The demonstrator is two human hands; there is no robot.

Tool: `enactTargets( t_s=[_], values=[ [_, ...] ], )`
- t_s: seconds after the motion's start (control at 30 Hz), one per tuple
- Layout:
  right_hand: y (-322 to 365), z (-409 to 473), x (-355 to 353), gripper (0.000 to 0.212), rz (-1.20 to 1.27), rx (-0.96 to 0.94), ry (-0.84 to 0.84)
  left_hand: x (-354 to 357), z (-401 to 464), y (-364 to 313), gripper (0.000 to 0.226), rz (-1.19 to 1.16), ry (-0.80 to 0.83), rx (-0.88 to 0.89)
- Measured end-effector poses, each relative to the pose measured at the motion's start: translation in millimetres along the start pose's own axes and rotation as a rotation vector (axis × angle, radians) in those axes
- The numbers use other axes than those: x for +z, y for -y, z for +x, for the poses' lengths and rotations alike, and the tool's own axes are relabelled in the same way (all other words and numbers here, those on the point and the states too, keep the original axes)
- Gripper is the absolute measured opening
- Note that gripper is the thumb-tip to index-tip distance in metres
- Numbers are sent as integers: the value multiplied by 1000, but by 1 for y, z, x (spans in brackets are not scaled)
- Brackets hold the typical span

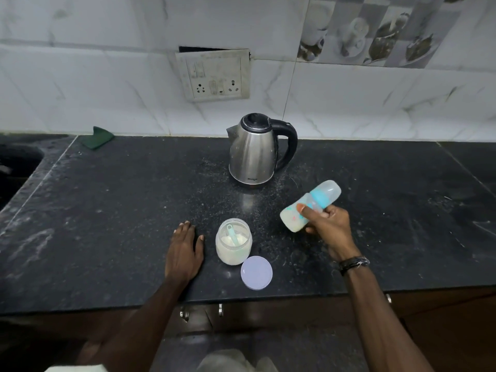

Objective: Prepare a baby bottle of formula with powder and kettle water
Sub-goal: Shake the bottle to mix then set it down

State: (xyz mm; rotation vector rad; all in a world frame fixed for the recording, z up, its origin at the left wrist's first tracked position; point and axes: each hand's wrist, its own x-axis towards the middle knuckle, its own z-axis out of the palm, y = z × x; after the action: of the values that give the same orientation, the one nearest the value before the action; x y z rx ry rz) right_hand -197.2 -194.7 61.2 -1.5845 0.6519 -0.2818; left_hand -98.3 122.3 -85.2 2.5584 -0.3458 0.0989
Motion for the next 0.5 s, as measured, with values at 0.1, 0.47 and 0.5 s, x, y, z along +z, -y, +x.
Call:
enactTargets(
  t_s=[0.1, 0.47, 0.5],
  values=[
    [4, 1, -8, 27, -114, 9, 153, -1, 1, 1, 41, -3, -18, 4],
    [9, -1, -15, 27, -163, -107, 117, 0, 1, 1, 42, 3, -7, 2],
    [10, -1, -15, 26, -152, -89, 153, 0, 1, 1, 41, 5, -8, 3]
  ],
)
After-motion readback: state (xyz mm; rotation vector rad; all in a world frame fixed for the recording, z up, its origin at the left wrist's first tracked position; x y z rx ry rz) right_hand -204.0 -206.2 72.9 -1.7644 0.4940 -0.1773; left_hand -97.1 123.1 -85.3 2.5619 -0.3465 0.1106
